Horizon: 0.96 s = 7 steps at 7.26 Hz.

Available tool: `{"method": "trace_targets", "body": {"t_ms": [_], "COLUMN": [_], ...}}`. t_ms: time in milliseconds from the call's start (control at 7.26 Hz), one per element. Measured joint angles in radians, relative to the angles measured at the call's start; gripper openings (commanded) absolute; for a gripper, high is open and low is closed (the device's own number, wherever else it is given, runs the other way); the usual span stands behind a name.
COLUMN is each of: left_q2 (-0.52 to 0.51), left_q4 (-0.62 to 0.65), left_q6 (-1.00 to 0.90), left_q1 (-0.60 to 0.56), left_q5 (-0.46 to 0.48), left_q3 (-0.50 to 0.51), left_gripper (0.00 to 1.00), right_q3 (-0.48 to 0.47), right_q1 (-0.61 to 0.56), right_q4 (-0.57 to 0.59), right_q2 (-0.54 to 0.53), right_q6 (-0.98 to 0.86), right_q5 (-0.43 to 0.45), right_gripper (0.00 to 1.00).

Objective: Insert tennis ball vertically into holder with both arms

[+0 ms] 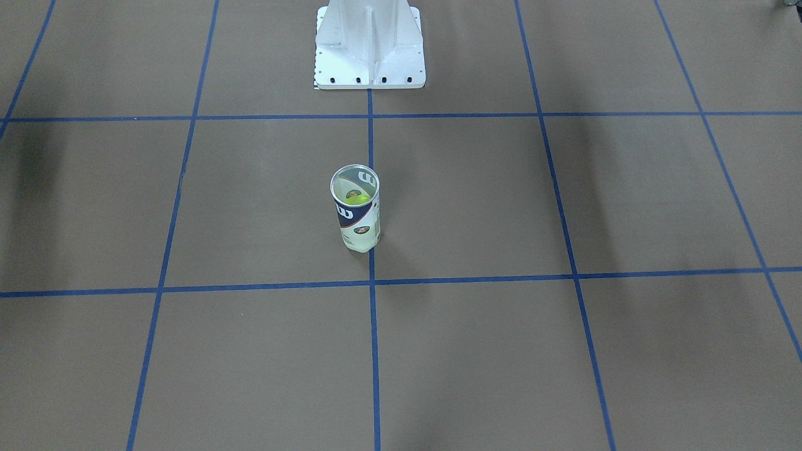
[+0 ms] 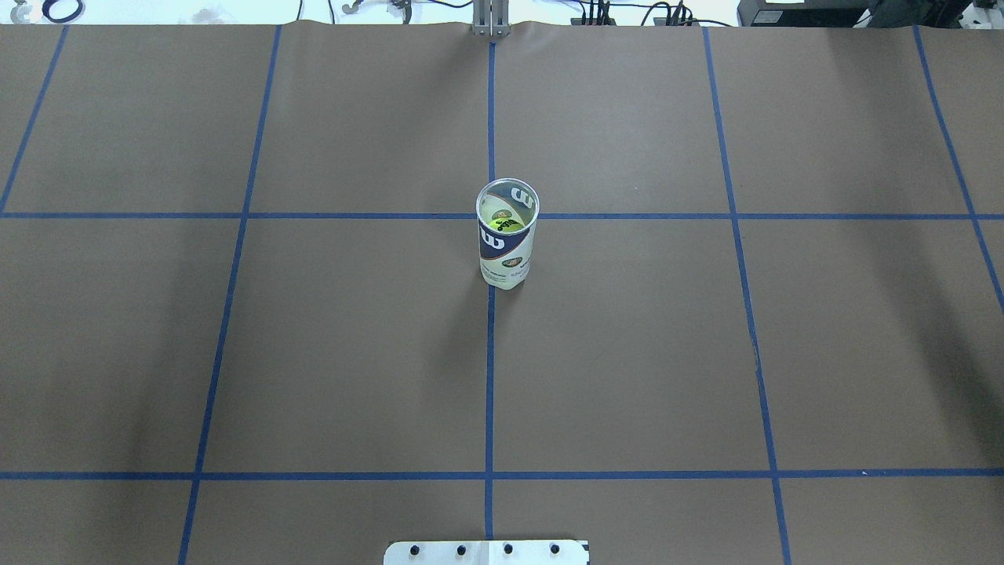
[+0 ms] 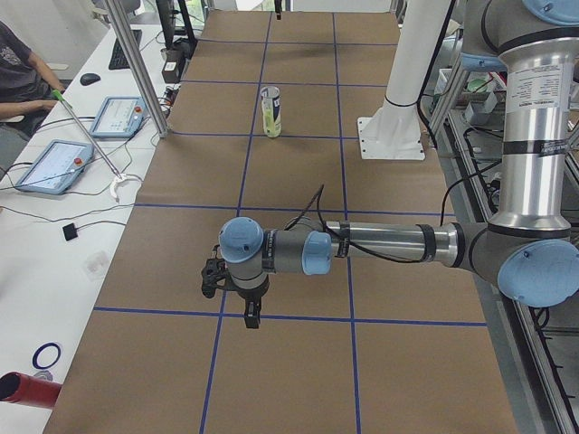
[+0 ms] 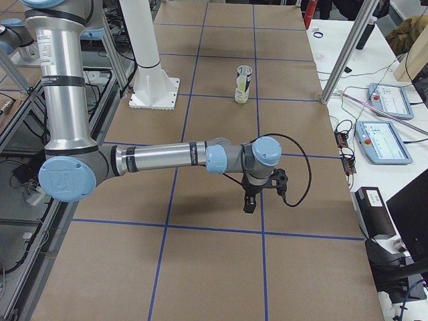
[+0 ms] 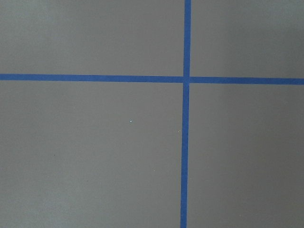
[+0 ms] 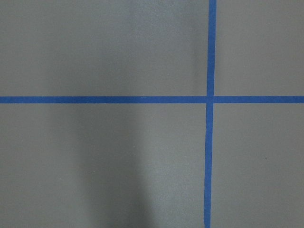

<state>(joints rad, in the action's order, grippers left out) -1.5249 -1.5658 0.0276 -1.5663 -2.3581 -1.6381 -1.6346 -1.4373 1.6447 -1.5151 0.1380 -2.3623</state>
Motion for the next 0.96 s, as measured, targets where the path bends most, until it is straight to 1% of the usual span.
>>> {"method": "trace_targets", "body": {"t_ms": [413, 965], "left_q2": [0.009, 0.014], "left_q4": [0.002, -0.004], "left_q6": [0.000, 0.000], "left_q1": [-0.002, -0.002], "left_q5": [-0.002, -0.001], "left_q3": [-0.006, 0.002], "left_gripper": [0.99, 0.99], "right_q3": [-0.001, -0.005], "right_q1": [0.000, 0.000], "right_q4": [-0.001, -0.001], "right_q2": [-0.003, -0.003], "right_q6": [-0.006, -0.038], "right_q5": [0.012, 0.056], "right_gripper": [0.99, 0.99]}}
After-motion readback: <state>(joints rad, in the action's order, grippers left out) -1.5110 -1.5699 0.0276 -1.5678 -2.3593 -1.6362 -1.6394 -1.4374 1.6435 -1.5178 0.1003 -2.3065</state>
